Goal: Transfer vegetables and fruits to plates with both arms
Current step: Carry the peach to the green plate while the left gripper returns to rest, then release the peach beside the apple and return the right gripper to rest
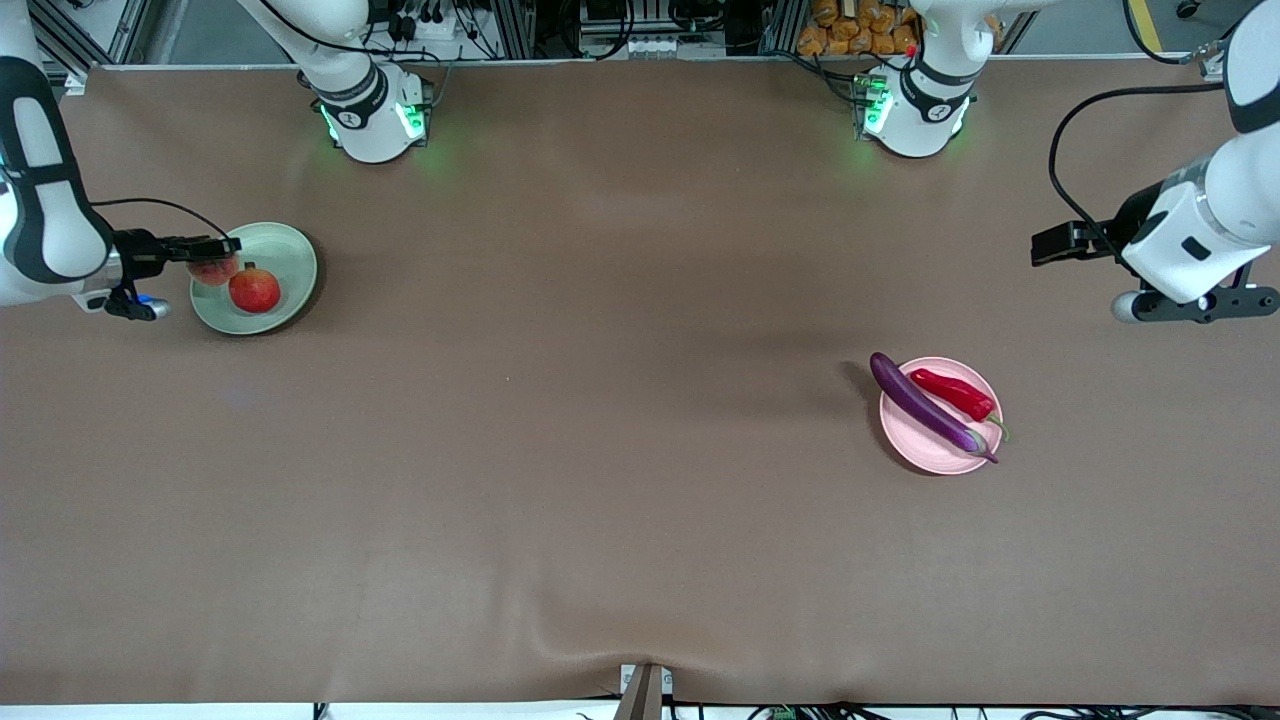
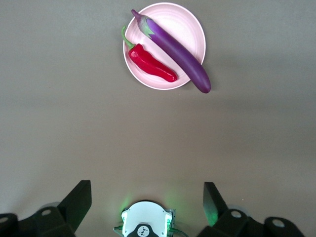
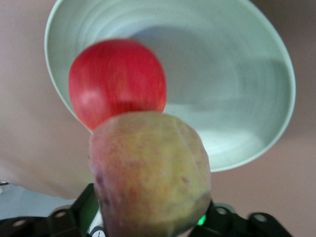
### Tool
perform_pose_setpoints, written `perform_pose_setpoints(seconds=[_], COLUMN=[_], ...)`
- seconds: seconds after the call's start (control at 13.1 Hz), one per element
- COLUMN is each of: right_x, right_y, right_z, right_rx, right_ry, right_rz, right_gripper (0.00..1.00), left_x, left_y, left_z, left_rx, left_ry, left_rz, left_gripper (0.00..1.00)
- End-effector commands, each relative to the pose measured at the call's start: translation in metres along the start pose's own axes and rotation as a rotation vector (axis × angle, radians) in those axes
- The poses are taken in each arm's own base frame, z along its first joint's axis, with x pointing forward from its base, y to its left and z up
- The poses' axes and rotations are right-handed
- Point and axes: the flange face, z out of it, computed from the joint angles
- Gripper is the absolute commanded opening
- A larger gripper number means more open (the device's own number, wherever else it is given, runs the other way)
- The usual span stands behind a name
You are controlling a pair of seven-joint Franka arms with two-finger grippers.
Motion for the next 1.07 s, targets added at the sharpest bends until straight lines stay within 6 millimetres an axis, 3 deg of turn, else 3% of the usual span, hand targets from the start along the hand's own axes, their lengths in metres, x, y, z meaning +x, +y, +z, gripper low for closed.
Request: perform_pose_setpoints(seconds=[0.0,0.15,0.38,0.84,0.92,0.99], right_x=[0.011,0.020,0.029,0.039,0.034,0.019], right_y=[-0.014,-0.045,-0.110,-0.291,-0.324,-0.344], right_z=[-0.023,-0.057,-0.112,-0.220,-0.242,-0.269], right_rx=[-0.033,-0.073,-0.141,-0.379,-0.419,-0.445], right_ry=[0.014,0.021,0.037,0.286,0.338,0.394], right_rz=[-0.036,-0.074,-0.158,-0.417,-0.457,-0.479], right_gripper=[1.00,1.00,1.00,1.00,1.00,1.00], left_x=[-0.004,-0.015,-0.035,-0.032,-0.033,-0.034], left_y=[0.006,0.002,-0.005,-0.008,-0.009,-0.008], left_z=[-0.010,-0.029,-0.051,-0.056,-0.063,-0.064], left_rx=[-0.001,-0.005,-0.013,-0.011,-0.012,-0.013], left_ry=[0.019,0.064,0.114,0.139,0.155,0.157], left_rz=[-0.011,-0.016,-0.005,0.039,0.037,0.042], left_gripper=[1.00,1.00,1.00,1.00,1.00,1.00])
